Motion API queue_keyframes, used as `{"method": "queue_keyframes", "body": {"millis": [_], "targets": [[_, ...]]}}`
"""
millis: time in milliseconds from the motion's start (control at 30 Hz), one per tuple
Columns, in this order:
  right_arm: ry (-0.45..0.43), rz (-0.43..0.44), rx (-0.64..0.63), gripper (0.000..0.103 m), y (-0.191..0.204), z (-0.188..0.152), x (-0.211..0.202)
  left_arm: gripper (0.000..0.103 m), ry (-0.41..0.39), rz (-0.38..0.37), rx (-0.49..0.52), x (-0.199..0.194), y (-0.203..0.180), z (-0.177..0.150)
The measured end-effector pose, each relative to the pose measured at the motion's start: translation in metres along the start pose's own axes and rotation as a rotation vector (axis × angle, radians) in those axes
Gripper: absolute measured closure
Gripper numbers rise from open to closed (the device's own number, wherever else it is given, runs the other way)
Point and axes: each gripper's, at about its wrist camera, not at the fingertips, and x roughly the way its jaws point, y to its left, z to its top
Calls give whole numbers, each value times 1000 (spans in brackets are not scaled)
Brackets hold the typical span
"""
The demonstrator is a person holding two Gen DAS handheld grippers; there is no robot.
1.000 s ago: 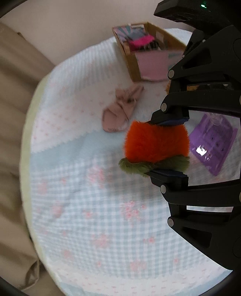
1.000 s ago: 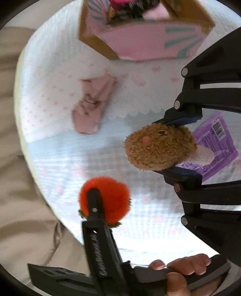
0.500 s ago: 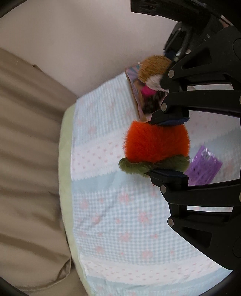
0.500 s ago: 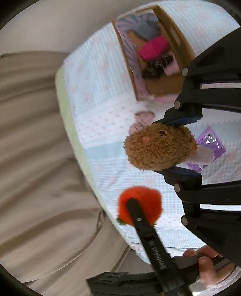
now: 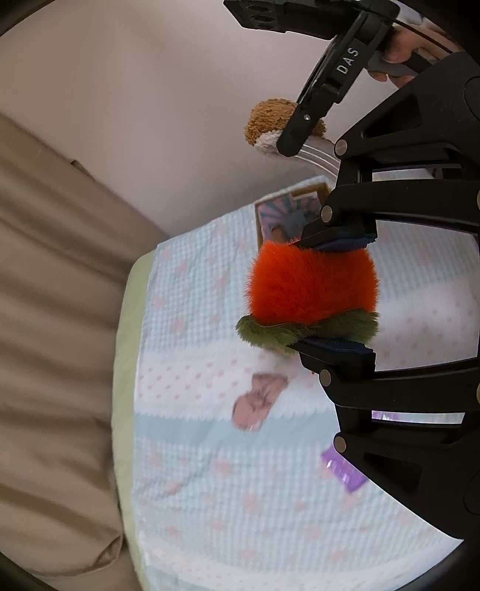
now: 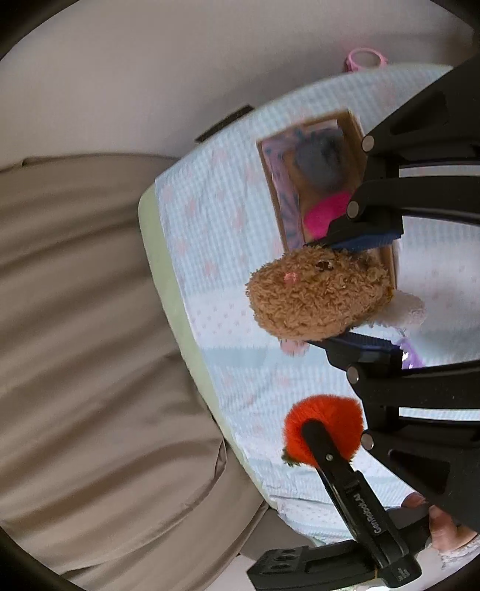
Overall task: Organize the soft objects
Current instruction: 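Carry pompom and plush over the box and open both tools to drop them inside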
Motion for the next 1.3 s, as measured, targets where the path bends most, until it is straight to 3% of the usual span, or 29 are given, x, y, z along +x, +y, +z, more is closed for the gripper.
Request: {"method": "queue_keyframes", "body": {"millis": [167, 433, 800, 933, 1033, 1067, 1100, 1133, 1167, 1200, 1233, 1267, 1300], "targets": [[50, -39, -35, 68, -50, 4, 8, 69, 18, -11, -37, 37, -40, -18], [147, -57, -45, 68, -100, 7, 56, 69, 107, 33, -88, 102, -57, -38], [333, -65, -61, 68, -119, 1, 150, 69, 308, 104, -26, 196, -41, -57], [411, -72, -69, 68, -119, 3, 176, 68, 349, 118, 30, 213, -43, -57], [436, -73, -80, 68, -120, 5, 190, 56, 371, 139, 63, 223, -45, -56], [444, -81, -89, 64, -120, 6, 194, 39, 373, 135, 67, 223, -45, -55], [456, -85, -95, 61, -120, 6, 198, 11, 379, 138, 71, 225, -44, -55], [471, -91, -102, 58, -121, 7, 202, 2, 386, 142, 71, 227, -44, -54], [474, -98, -102, 45, -122, 7, 205, 0, 390, 146, 72, 226, -43, -53], [471, -102, -96, 20, -124, 8, 206, 0, 383, 152, 76, 223, -43, -52], [468, -97, -83, 7, -127, 9, 206, 0, 379, 156, 81, 222, -42, -52], [469, -87, -73, 0, -129, 9, 206, 0, 386, 167, 86, 220, -40, -52], [467, -79, -64, 0, -131, 9, 205, 0, 394, 178, 87, 219, -39, -52]]}}
